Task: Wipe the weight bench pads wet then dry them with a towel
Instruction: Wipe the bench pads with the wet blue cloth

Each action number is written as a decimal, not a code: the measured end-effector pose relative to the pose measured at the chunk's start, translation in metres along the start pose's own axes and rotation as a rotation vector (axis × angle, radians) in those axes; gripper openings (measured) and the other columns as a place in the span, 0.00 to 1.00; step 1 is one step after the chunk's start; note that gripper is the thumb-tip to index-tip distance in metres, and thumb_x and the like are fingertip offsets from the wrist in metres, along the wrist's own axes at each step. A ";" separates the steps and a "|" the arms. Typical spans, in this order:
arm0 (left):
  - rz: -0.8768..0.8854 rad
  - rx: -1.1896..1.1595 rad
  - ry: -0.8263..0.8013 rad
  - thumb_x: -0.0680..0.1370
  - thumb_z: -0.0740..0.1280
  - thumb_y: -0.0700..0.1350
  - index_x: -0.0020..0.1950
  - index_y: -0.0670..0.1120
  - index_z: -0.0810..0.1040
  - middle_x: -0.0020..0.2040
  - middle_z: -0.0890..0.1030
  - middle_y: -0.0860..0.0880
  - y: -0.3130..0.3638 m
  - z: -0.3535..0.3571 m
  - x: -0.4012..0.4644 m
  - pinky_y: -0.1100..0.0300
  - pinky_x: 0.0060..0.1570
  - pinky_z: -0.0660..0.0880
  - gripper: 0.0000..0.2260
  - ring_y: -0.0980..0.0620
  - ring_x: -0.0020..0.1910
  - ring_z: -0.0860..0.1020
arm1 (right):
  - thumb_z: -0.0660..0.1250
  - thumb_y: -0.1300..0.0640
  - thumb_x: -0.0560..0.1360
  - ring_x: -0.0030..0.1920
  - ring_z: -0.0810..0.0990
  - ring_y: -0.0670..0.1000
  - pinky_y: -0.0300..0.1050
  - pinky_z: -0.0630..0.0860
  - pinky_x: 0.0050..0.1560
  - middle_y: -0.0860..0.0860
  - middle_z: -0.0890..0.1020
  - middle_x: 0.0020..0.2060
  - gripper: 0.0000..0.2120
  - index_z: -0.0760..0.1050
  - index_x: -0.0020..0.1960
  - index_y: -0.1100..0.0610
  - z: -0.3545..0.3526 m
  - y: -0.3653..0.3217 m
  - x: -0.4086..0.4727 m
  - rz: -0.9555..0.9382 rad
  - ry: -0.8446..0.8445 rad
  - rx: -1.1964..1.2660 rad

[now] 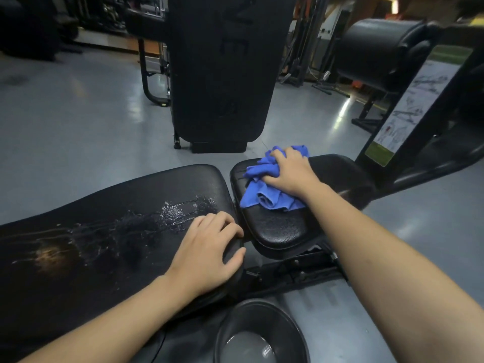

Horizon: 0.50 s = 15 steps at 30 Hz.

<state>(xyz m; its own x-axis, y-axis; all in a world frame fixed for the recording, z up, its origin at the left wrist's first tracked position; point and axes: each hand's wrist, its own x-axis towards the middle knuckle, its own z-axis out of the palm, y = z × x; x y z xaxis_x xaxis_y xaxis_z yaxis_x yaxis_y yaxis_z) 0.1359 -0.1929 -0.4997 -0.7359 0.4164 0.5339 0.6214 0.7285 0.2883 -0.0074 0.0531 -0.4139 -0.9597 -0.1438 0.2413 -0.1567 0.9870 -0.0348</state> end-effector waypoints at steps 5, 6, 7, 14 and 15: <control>-0.012 0.016 -0.007 0.75 0.65 0.57 0.52 0.52 0.77 0.51 0.74 0.55 0.002 -0.001 0.001 0.52 0.58 0.68 0.11 0.50 0.50 0.74 | 0.62 0.34 0.65 0.62 0.69 0.60 0.59 0.67 0.64 0.57 0.73 0.56 0.32 0.72 0.61 0.53 0.007 -0.035 -0.035 -0.165 -0.017 0.066; -0.013 0.021 -0.005 0.75 0.65 0.56 0.52 0.52 0.77 0.51 0.74 0.55 0.003 -0.001 0.001 0.52 0.58 0.68 0.11 0.50 0.50 0.74 | 0.61 0.35 0.64 0.61 0.70 0.60 0.60 0.68 0.64 0.56 0.73 0.55 0.32 0.72 0.60 0.54 0.008 -0.037 -0.044 -0.202 -0.011 0.073; -0.015 0.027 -0.004 0.75 0.64 0.56 0.52 0.52 0.77 0.51 0.74 0.55 0.003 -0.002 0.001 0.52 0.58 0.68 0.11 0.50 0.50 0.74 | 0.62 0.36 0.64 0.60 0.71 0.59 0.59 0.69 0.63 0.55 0.73 0.55 0.31 0.72 0.59 0.54 0.008 -0.037 -0.054 -0.235 -0.006 0.079; -0.031 0.040 -0.004 0.76 0.64 0.57 0.53 0.53 0.77 0.51 0.74 0.55 0.004 -0.003 -0.002 0.53 0.57 0.68 0.11 0.50 0.50 0.74 | 0.72 0.45 0.63 0.59 0.71 0.56 0.49 0.73 0.56 0.53 0.72 0.56 0.28 0.72 0.60 0.54 -0.015 -0.003 -0.100 -0.256 0.013 0.095; -0.029 0.035 -0.003 0.76 0.64 0.57 0.53 0.53 0.78 0.51 0.74 0.55 0.003 -0.003 -0.003 0.54 0.57 0.68 0.11 0.51 0.50 0.74 | 0.74 0.46 0.64 0.60 0.71 0.55 0.47 0.72 0.55 0.53 0.71 0.57 0.28 0.72 0.60 0.54 -0.018 0.003 -0.102 -0.244 0.015 0.096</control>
<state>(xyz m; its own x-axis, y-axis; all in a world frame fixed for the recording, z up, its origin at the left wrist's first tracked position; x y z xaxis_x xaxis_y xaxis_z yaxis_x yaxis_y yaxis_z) 0.1406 -0.1933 -0.4976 -0.7546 0.3963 0.5230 0.5896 0.7592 0.2755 0.0946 0.0718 -0.4213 -0.8873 -0.3751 0.2684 -0.4052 0.9119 -0.0652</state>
